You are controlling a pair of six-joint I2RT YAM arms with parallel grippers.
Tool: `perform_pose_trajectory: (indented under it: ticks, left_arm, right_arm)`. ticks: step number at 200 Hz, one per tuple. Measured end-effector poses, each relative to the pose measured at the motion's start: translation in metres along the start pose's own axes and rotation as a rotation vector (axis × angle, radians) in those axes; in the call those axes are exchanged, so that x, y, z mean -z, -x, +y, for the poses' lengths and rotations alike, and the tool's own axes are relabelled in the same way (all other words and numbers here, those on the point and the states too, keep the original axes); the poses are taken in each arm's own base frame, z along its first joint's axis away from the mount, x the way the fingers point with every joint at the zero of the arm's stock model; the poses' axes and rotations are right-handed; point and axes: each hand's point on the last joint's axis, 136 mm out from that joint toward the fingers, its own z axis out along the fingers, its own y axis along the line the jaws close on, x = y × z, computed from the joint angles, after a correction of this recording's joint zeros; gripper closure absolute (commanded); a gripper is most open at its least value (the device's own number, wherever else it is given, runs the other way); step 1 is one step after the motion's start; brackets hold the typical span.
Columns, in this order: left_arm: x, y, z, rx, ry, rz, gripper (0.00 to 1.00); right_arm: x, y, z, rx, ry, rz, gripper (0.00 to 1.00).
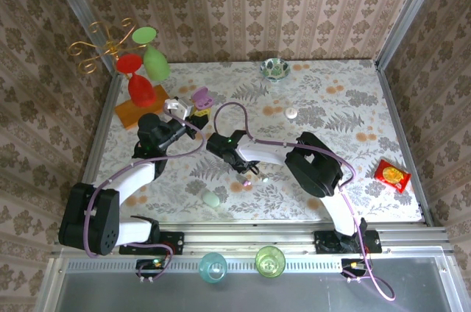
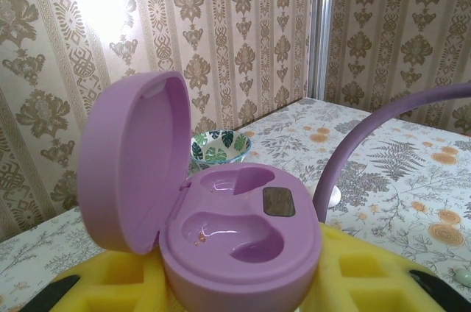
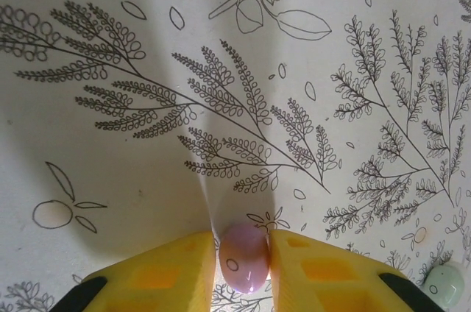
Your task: Insert the wireless bluetooth earbuds into the charging case
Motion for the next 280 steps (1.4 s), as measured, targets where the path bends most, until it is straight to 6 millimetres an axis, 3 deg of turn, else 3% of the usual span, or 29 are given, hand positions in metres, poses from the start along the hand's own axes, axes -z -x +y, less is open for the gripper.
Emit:
perform_pose_trajectory:
  ticks: [114, 168, 203, 247, 280]
  left_arm:
    - [0.001, 0.0, 0.002, 0.0, 0.005, 0.001, 0.81]
    - [0.001, 0.0, 0.002, 0.0, 0.005, 0.001, 0.81]
    - [-0.001, 0.0, -0.002, 0.0, -0.006, 0.0, 0.81]
    - [-0.007, -0.004, -0.017, -0.001, -0.052, 0.005, 0.81]
    - [-0.011, -0.012, -0.024, 0.011, -0.08, 0.022, 0.81]
  right_arm:
    - [0.002, -0.003, -0.006, -0.032, 0.039, 0.003, 0.79]
    - [0.017, -0.012, -0.044, -0.266, 0.283, -0.013, 0.79]
    - [0.014, -0.014, -0.061, -0.48, 0.499, 0.0, 0.78]
    - [-0.007, -0.028, -0.069, -0.73, 0.727, 0.073, 0.79]
    - [-0.004, -0.025, -0.065, -0.797, 0.832, 0.079, 0.78]
